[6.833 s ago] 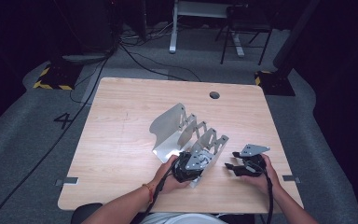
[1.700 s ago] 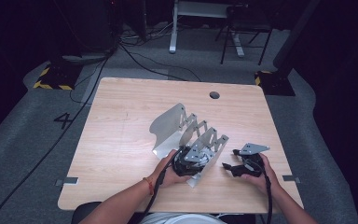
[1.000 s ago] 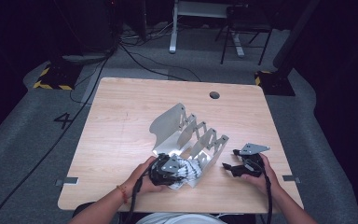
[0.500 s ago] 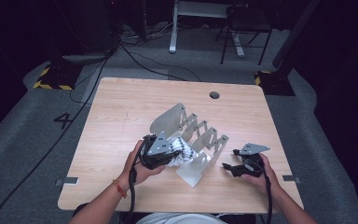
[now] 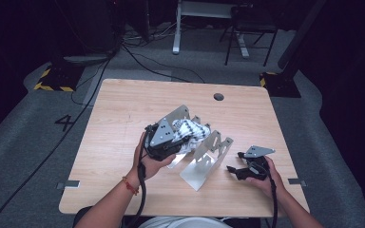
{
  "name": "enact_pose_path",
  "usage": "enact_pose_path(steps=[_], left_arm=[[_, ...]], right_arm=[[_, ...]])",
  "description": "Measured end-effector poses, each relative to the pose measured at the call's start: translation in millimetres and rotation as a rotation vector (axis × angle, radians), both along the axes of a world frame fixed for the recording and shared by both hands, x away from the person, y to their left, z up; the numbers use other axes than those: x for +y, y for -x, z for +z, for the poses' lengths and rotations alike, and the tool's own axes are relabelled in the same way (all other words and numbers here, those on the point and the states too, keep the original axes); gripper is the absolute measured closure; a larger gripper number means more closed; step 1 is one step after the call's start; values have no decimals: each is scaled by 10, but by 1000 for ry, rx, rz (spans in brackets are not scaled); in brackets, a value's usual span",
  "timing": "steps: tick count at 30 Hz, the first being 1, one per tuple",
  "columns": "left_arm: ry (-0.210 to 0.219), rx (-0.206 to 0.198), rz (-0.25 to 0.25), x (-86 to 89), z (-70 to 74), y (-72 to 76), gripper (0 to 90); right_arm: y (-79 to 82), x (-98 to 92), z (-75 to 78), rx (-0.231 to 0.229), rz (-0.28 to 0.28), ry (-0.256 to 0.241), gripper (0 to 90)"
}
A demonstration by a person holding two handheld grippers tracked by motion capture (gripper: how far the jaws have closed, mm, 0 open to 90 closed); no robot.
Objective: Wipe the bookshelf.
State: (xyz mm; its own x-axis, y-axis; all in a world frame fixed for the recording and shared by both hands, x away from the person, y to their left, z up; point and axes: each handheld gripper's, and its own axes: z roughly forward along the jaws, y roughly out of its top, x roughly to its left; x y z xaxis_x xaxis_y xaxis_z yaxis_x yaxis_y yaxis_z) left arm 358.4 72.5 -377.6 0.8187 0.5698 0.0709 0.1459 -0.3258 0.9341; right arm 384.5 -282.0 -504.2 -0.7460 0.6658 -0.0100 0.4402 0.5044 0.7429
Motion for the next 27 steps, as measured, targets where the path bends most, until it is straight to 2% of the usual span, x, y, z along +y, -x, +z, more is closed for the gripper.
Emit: enact_pose_path(steps=[2, 4, 8, 11, 13, 16, 18, 21, 25, 27], left_arm=[[-20, 11, -9, -73, -64, -3, 779], [-68, 4, 2, -142, -123, 9, 779], [-106, 28, -13, -221, -263, 11, 778], [-97, 66, -25, -233, -366, -24, 780], [-71, 94, -36, -208, -414, -56, 782], [-58, 112, -53, -196, -454, -72, 783], [-84, 124, -62, -212, -505, -70, 785], [-158, 138, -56, -256, -613, -70, 783], [-159, 176, -63, -309, -732, -94, 781], [-190, 184, -59, -349, -800, -109, 782]], right_arm=[[1, 1, 0, 0, 0, -1, 212], [2, 1, 0, 0, 0, -1, 212], [1, 1, 0, 0, 0, -1, 212], [2, 1, 0, 0, 0, -1, 212], [1, 1, 0, -1, 0, -1, 212], [2, 1, 0, 0, 0, -1, 212], [2, 1, 0, -1, 1, 0, 213], [3, 1, 0, -2, 3, -1, 215], [4, 0, 0, -2, 5, -2, 215], [4, 0, 1, 0, 6, -2, 215]])
